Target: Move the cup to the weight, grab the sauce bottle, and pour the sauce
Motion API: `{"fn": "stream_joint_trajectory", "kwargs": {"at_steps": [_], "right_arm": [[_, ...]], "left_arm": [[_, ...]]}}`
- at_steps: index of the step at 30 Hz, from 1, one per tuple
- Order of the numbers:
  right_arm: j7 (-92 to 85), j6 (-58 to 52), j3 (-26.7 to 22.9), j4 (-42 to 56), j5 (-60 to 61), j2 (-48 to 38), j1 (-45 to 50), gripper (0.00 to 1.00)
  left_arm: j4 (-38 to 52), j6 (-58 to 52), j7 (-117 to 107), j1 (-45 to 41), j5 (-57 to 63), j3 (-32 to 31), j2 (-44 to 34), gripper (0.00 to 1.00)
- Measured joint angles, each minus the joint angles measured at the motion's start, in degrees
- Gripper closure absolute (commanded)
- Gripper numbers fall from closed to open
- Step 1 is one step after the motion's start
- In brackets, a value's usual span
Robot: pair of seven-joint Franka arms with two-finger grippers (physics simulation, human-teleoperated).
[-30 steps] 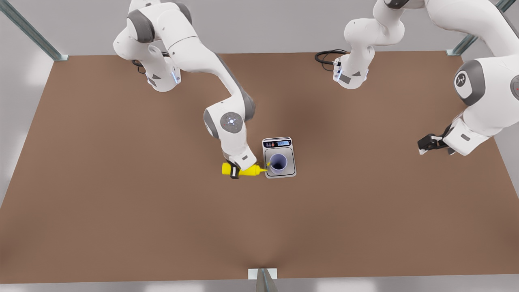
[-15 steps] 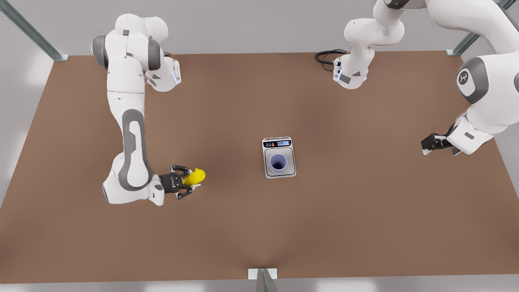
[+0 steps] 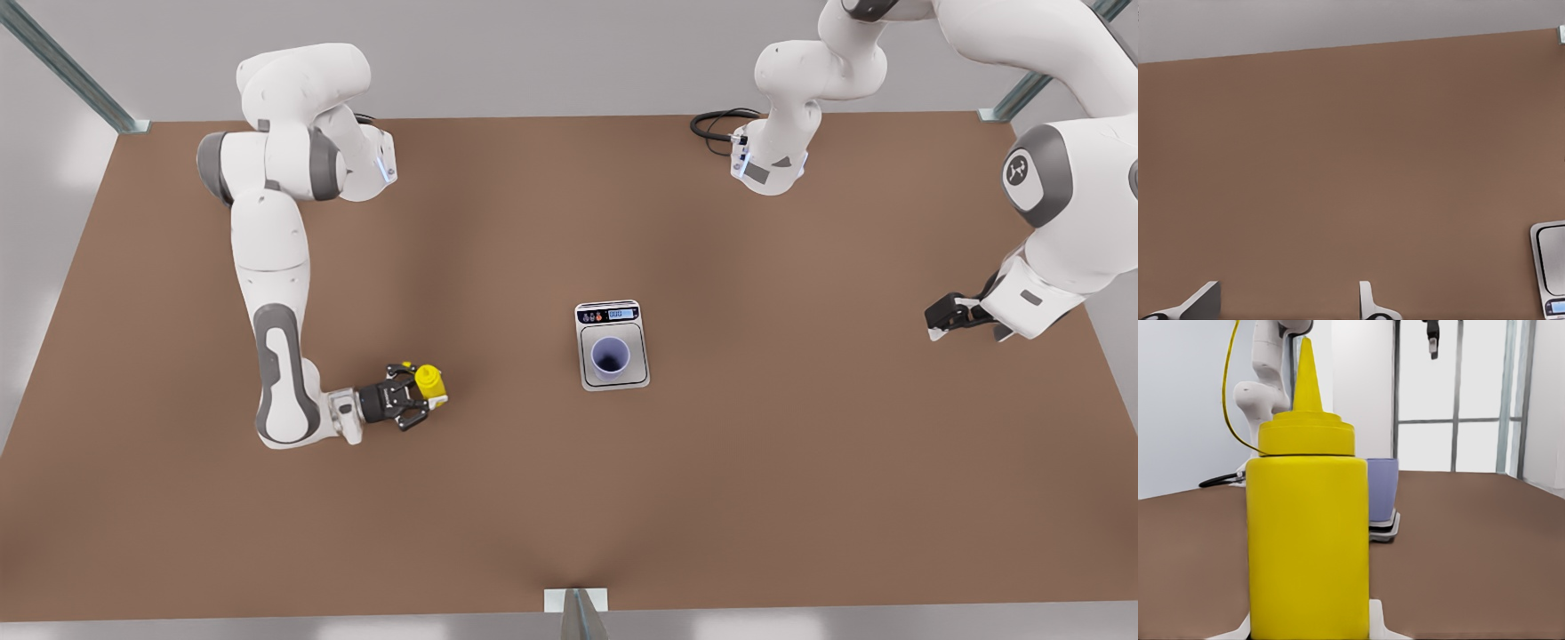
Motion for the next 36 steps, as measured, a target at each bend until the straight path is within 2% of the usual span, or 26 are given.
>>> {"fn": "stream_joint_trajectory", "kwargs": {"at_steps": [4,7,14,15,16,28,33,36], "right_arm": [[0.56,0.09,0.0,0.0,0.05,0.12,0.06,0.44],[1.41,0.09,0.01,0.34,0.06,0.12,0.06,0.26],[1.3,0.09,0.01,0.26,0.03,0.2,0.06,0.26],[1.33,0.09,0.01,0.26,0.03,0.12,0.01,0.17],[1.77,0.01,0.01,0.26,0.0,0.12,-0.03,0.0],[2.39,-0.78,0.01,0.12,-0.45,0.12,-0.16,0.0],[2.49,-2.32,-0.16,0.04,-2.02,0.03,-2.43,0.0],[2.57,-3.4,-0.22,0.39,-6.94,-0.28,-5.88,0.0]], "left_arm": [[0.0,0.0,0.0,0.0,0.0,0.0,0.0,0.0],[0.0,0.0,-0.05,0.0,0.0,0.0,0.0,0.0],[0.0,0.09,0.02,0.0,0.0,0.0,0.0,0.0],[0.0,0.09,0.02,0.0,0.0,0.0,0.0,0.0],[0.0,-0.07,-0.06,-0.01,0.0,0.0,-0.2,0.0],[0.7,-0.17,0.02,0.02,0.0,0.0,0.18,0.0],[0.78,-0.08,0.02,0.0,0.0,0.0,0.18,0.0],[0.76,0.09,0.02,0.12,0.0,0.0,0.23,0.0]]}}
